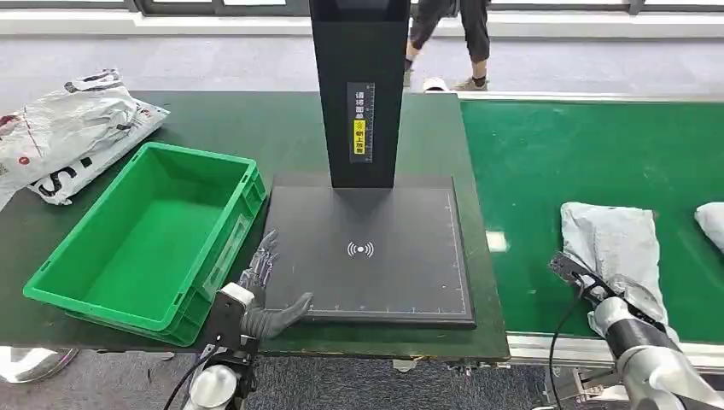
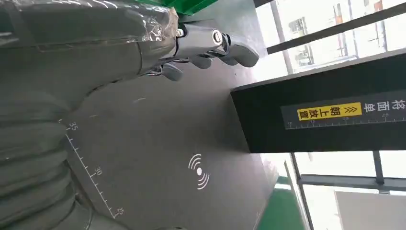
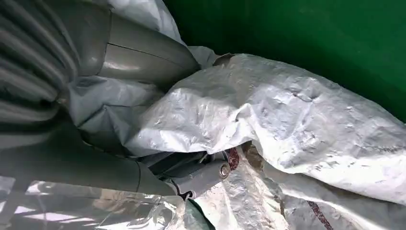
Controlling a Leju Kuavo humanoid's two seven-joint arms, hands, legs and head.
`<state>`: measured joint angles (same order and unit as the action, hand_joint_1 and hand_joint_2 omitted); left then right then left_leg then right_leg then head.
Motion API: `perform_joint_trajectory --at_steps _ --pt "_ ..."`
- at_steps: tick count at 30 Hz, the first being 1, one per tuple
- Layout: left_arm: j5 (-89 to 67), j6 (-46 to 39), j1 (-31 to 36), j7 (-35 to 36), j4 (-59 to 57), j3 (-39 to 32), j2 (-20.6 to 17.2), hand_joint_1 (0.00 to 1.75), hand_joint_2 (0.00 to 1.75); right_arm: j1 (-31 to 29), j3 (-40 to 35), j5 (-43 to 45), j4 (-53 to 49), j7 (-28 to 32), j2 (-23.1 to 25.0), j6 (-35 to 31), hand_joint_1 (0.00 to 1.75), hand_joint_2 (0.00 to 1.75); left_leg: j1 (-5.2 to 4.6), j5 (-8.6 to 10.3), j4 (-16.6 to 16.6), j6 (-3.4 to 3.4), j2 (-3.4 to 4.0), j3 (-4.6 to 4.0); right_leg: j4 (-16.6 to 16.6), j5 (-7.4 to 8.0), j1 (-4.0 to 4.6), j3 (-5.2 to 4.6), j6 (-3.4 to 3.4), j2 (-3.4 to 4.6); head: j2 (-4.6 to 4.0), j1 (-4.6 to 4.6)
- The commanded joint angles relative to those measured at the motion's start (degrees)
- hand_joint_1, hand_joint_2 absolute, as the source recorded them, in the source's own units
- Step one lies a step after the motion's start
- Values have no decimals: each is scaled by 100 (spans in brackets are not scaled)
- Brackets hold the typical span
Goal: Moved the parcel from conveyor to table for the left to box.
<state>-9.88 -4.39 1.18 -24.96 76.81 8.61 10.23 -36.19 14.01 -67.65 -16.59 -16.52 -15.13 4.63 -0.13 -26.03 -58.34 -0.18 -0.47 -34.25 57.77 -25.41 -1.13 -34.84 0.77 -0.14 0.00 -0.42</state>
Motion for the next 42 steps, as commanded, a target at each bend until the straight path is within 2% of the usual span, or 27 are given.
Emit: perform_joint_trajectory --at_steps 1,8,11,13,14,17,18,19,20,21,23,24,28,38,42 --pt "3 16 96 0 -259 59 -147 0 175 -37 537 13 325 7 145 15 175 175 9 -1 16 -6 5 26 -21 3 10 28 -9 2 0 0" --pt "6 28 79 -3 -205 50 -130 0 175 -59 599 -4 308 82 179 -20 175 175 8 -1 11 -5 4 21 -17 2 9 25 -8 1 0 0" --pt "6 28 79 8 -150 -8 -69 0 175 -72 952 284 223 432 267 -200 175 175 11 -1 16 -6 8 26 -26 4 12 32 -9 4 0 0" --pt "-19 -20 47 37 -79 -53 -59 0 175 -175 1514 906 165 1259 393 -408 175 175 10 -1 13 -5 10 24 -20 4 11 27 -9 6 0 0" --pt "-21 -22 39 39 -65 -61 -58 0 175 -226 1569 977 148 1363 425 -422 175 175 6 -2 8 -4 12 16 -13 3 7 18 -7 9 0 0" --pt "-128 -152 -63 71 57 -166 25 0 175 -516 2002 1659 -130 2519 653 -709 175 175 6 -4 8 -6 35 17 -11 8 7 11 -10 31 0 0" --pt "-146 -172 -65 73 75 -184 40 0 175 -621 2031 1763 -228 2703 715 -739 175 175 2 -5 10 -7 51 21 -10 10 3 9 -11 47 0 0" --pt "-325 -237 63 133 -15 -278 182 0 175 -663 1803 2407 -1158 4149 1292 -575 175 175 2 -7 5 -7 55 11 -4 10 2 0 -10 52 0 0" --pt "-343 -234 85 140 -38 -287 204 0 175 -612 1698 2464 -1433 3946 1414 -548 175 175 -2 -8 6 -9 79 13 0 15 -1 -10 -13 76 0 0" --pt "-376 -234 129 150 -77 -294 250 0 175 -230 1170 2795 -2554 3386 1745 -402 175 175 1 -8 6 -11 82 14 -1 17 2 -9 -15 78 0 0" --pt "-420 -212 135 161 -64 -315 287 0 175 397 272 3455 -3657 2954 1747 -390 175 175 3 -7 8 -14 85 7 2 19 4 -15 -17 81 0 0" --pt "-458 -189 103 173 -17 -321 300 0 175 694 -123 3765 -4022 2936 1660 -493 175 175 6 0 12 -13 43 9 -3 11 7 -4 -14 40 0 -2" --pt "-513 -123 -19 190 40 -322 311 0 175 1346 -708 4245 -4742 2974 1495 -756 175 175 22 2 17 -14 -8 31 -14 -6 24 30 -16 -11 0 -2" --pt "-573 -14 254 197 -257 -323 403 0 175 1494 -950 4286 -5056 2865 1617 -913 175 175 13 -2 7 -12 -24 6 -2 -13 13 12 -13 -24 0 0" --pt "-581 12 358 199 -369 -324 405 0 175 1384 -1285 4181 -4984 2809 1766 -837 175 175 15 -4 14 -16 7 20 -9 -6 15 17 -18 5 0 0"
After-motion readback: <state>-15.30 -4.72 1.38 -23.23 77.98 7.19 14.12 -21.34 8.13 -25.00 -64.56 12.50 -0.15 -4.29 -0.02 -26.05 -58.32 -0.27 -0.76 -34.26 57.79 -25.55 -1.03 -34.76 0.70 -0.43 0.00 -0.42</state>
